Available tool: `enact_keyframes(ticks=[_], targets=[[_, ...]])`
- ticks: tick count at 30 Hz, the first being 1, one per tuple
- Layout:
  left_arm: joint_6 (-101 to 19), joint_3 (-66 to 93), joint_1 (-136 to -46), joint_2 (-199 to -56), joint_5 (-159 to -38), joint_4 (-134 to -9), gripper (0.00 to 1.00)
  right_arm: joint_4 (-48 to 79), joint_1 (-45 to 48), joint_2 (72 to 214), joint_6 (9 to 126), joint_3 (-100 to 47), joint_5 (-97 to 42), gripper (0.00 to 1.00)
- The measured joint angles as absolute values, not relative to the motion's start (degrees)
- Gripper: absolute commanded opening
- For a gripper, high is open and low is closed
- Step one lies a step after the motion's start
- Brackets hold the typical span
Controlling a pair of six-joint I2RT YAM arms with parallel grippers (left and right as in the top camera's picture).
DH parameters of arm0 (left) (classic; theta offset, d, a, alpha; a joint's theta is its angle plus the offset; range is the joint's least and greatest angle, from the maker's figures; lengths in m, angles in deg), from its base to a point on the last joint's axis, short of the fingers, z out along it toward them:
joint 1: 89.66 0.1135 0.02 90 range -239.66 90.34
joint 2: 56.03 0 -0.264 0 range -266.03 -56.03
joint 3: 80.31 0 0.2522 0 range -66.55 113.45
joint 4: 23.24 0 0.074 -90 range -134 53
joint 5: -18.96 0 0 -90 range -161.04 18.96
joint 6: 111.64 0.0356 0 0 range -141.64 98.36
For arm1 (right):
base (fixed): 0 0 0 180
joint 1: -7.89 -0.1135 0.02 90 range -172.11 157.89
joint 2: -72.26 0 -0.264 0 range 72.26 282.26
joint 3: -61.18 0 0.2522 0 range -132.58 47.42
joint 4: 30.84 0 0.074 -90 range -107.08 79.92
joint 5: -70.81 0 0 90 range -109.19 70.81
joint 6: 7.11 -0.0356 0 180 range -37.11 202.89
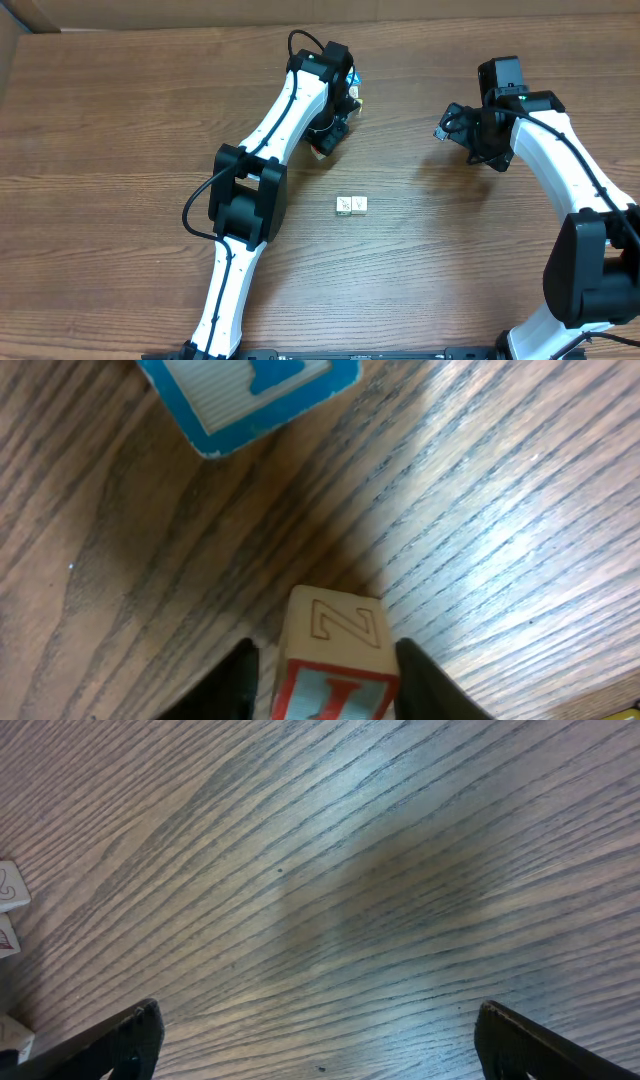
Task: Flip 4 blocks
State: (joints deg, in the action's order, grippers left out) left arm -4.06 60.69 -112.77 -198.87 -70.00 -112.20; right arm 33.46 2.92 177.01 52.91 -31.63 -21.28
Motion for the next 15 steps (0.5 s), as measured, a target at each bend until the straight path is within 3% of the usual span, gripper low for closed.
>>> enact_keyframes(ticks=[3, 10, 11, 12, 13, 15], targets=[[-5.39, 60.69, -112.77, -198.87, -70.0, -112.2, 0.24, 33.46, 2.92, 177.01, 52.91, -31.63, -21.28, 1.0], [-16.04, 60.69, -112.77, -198.87, -70.2, -113.6, 0.38, 33.46, 2.94, 177.01, 52.93, -31.63, -21.3, 1.0], [-17.61, 60.69, -112.77, -198.87, -70.24, -114.1, 0.43, 33.46, 2.94, 177.01, 52.93, -31.63, -21.28, 1.0], [-19.62, 60.69, -112.77, -198.87, -70.48, -114.56, 0.56, 33.46, 2.94, 177.01, 52.91, -31.63, -21.28, 1.0], [-20.34, 60.69, -112.77, -198.87, -70.66, -114.82, 0.61, 33.44, 2.92, 177.01, 52.91, -31.63, -21.28, 1.0], [-23.05, 60.69, -112.77, -198.87, -71.53, -115.13, 0.63, 33.49, 2.94, 177.01, 52.93, -31.63, -21.28, 1.0]])
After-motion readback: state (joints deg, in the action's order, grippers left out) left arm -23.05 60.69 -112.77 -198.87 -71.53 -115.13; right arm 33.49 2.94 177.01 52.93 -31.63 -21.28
